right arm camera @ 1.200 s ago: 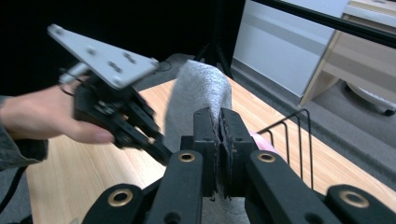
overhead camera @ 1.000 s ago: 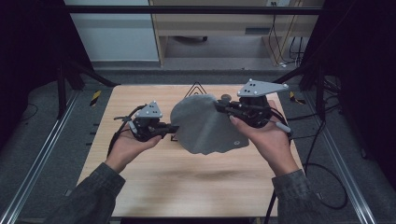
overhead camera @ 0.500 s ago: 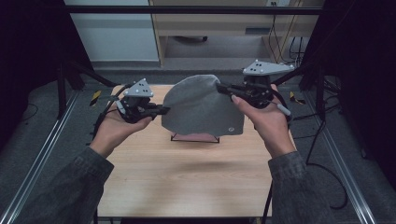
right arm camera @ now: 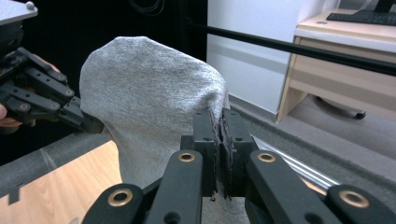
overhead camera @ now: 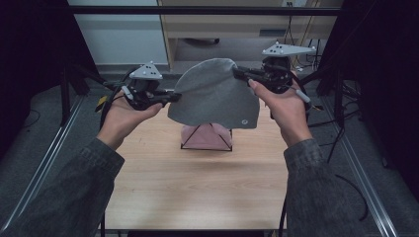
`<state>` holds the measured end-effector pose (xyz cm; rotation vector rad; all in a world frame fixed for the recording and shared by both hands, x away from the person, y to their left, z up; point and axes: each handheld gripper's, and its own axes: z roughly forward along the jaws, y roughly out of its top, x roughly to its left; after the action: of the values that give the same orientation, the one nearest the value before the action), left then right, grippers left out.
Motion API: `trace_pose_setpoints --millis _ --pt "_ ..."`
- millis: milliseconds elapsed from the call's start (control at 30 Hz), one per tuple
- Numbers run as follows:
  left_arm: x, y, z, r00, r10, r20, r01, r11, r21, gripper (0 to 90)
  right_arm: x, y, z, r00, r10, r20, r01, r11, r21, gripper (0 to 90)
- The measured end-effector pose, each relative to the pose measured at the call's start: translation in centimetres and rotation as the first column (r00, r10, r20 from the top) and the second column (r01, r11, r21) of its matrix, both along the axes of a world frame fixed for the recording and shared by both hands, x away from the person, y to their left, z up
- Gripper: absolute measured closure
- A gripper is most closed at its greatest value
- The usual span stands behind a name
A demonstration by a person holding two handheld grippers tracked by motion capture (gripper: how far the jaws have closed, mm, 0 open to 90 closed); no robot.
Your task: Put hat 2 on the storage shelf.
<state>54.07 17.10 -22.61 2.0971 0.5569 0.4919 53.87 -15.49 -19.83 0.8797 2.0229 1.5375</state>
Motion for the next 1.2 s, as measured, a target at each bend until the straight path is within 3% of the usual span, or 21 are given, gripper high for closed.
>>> trace_pose_setpoints --millis 233,467,633,800,967,1067,1200 --pt "1.2 -0.6 0.8 0.9994 0.031 0.017 -0.031 0.9995 -0.005 87.5 1.3 0.1 1.3 0.9991 -0.035 0.025 0.035 0.999 -0.002 86.4" --pt "2.1 -0.7 1.1 0.9983 0.054 0.022 -0.053 0.9978 -0.039 87.6 2.3 -0.1 1.5 0.9984 -0.044 0.037 0.044 0.999 0.001 86.4" --pt "3.3 -1.1 1.4 0.997 0.065 0.042 -0.063 0.9972 -0.039 87.5 3.4 -0.3 1.7 0.9971 -0.051 0.057 0.051 0.999 0.012 86.4" --pt "5.6 -1.6 1.2 0.9961 0.08 0.039 -0.078 0.9957 -0.05 87.5 5.4 -0.6 1.0 0.9965 -0.061 0.058 0.059 0.998 0.03 86.4" --pt "7.2 -1.6 0.0 0.9947 0.101 0.019 -0.1 0.9929 -0.064 87.5 8.1 -0.7 -0.4 0.9979 -0.06 0.025 0.059 0.997 0.043 86.3" --pt "7.5 -1.5 -0.4 0.9949 0.1 0.01 -0.099 0.993 -0.064 87.5 9.2 -0.5 -1.1 0.9981 -0.06 0.009 0.06 0.997 0.039 86.3" --pt "7.1 -1.3 -0.4 0.9949 0.1 0.013 -0.099 0.9928 -0.068 87.5 9.5 -0.4 -1.3 0.9984 -0.057 0.002 0.057 0.997 0.055 86.3"
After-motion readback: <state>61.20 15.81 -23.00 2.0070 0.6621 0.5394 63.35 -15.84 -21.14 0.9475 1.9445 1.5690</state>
